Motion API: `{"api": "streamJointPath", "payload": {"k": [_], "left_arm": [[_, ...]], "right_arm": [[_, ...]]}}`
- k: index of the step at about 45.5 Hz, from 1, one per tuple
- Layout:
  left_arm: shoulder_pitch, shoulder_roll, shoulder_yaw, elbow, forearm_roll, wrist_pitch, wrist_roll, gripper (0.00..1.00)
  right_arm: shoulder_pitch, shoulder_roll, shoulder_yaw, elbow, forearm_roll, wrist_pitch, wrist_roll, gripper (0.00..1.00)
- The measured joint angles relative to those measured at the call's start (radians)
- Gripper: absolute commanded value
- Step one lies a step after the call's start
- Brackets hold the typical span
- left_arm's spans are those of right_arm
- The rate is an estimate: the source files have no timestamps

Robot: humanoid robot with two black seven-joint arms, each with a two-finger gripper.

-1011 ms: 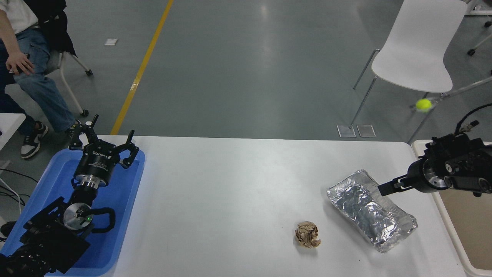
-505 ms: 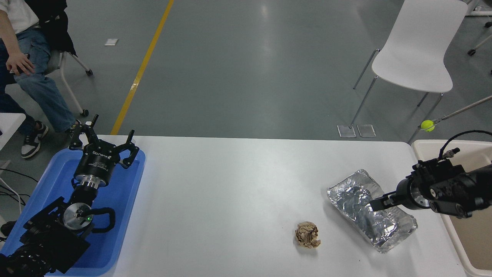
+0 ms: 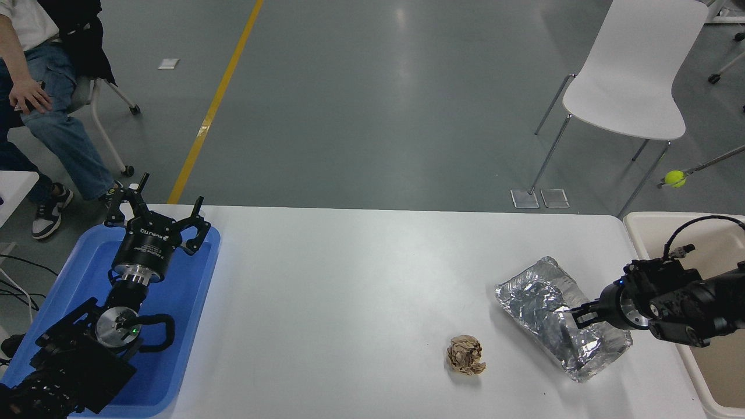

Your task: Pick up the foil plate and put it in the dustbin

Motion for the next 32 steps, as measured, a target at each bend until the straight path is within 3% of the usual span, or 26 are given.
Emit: {"api": "streamJointPath", "payload": {"k": [2,8,18,32], "left_arm": [[0.000,0.000,0.000,0.000,0.000,0.000,0.000,1.00],[0.000,0.000,0.000,0.000,0.000,0.000,0.000,1.00],[0.000,0.000,0.000,0.000,0.000,0.000,0.000,1.00],[0.000,0.000,0.000,0.000,0.000,0.000,0.000,1.00]], "right_arm": [[-0.001,0.000,-0.001,-0.001,0.000,-0.001,0.000,0.21],[-0.003,0.000,-0.001,-0.001,0.001,-0.004,0.000,0.19],[-0.005,0.000,-0.002,-0.002,0.002,-0.007,0.000,0.00],[-0.005,0.001,-0.002,-0.003,0.004,-0.007,0.001,0.00]]}}
